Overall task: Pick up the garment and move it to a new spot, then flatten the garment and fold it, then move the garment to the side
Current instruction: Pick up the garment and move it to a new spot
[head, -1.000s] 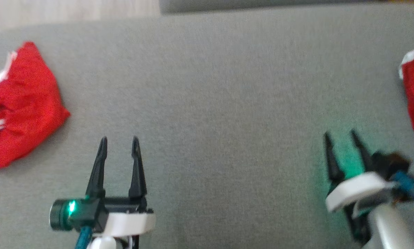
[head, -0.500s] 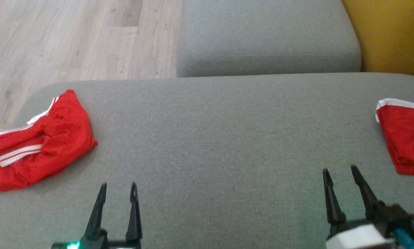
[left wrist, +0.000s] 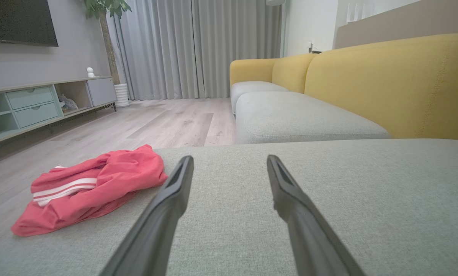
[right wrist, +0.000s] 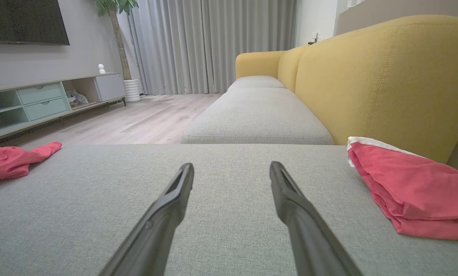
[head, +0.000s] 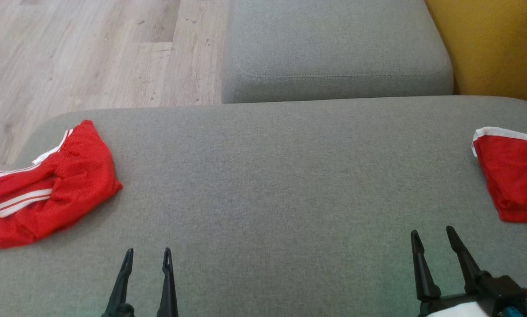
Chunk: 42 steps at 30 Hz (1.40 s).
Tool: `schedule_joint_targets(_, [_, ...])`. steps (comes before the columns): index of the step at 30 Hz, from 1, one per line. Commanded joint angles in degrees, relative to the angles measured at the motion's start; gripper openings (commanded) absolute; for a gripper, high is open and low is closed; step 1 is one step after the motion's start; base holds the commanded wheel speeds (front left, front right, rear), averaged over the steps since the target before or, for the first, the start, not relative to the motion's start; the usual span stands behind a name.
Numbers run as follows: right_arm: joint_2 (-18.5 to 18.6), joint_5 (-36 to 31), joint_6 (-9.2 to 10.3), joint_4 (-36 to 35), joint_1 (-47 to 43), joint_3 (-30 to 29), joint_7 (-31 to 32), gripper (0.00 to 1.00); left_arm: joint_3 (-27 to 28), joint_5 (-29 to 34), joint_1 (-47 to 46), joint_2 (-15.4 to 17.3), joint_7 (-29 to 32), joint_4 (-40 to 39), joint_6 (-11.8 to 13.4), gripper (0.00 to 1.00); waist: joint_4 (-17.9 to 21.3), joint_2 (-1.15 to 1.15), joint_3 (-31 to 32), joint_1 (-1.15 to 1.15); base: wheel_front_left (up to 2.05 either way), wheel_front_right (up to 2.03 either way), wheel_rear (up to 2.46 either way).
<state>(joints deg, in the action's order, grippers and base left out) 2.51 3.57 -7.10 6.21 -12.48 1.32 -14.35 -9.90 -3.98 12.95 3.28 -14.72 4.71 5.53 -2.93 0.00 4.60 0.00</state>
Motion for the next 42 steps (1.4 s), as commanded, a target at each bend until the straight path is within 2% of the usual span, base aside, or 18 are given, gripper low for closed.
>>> schedule_joint_targets(1, [0.4,0.4,-0.39,-2.1,1.7,1.2,-0.6,1.00,2.0,0.4,-2.2,-0.3,-0.3,-1.6,0.0,1.00,-0.1,0.00,-0.1,0.00,0.00,0.00,0.00])
schedule_joint_targets(5, [0.4,0.6,-0.39,-2.3,1.4,0.5,-0.6,1.00,2.3,0.3,-2.5,-0.3,-0.3,-1.6,0.5,1.00,-1.1,0.00,-0.2,0.00,0.00,0.00,0.00])
schedule_joint_targets(9, [0.4,1.0,-0.39,-2.1,1.0,0.5,-0.6,1.00,2.1,-0.1,-3.1,-0.4,-0.3,-1.9,0.6,1.00,-4.0,0.00,-0.6,0.00,0.00,0.00,0.00])
schedule_joint_targets(23, [0.4,2.4,-0.39,-1.6,2.5,0.5,-0.6,1.00,3.4,-1.7,-3.5,-0.4,-0.3,-4.6,0.5,1.00,-20.2,0.00,-2.0,0.00,0.00,0.00,0.00])
schedule_joint_targets(28, [0.4,2.2,-0.39,-1.2,3.2,0.3,-0.6,1.00,4.0,-1.1,-3.7,-0.4,-0.3,-5.2,0.6,1.00,-24.7,0.00,-2.5,0.00,0.00,0.00,0.00])
schedule_joint_targets(39, [0.4,-1.1,-0.39,-1.1,3.9,-1.1,-0.6,1.00,6.9,0.5,-6.9,-0.3,-0.3,-9.0,1.5,1.00,-26.8,0.00,-6.8,0.00,0.00,0.00,0.00])
schedule_joint_targets(42, [0.6,-3.8,-0.39,-2.0,5.6,-1.8,-0.6,1.00,9.9,-1.1,-12.5,-0.1,-0.3,-10.6,0.7,1.00,-25.5,0.00,-11.8,0.00,0.00,0.00,0.00])
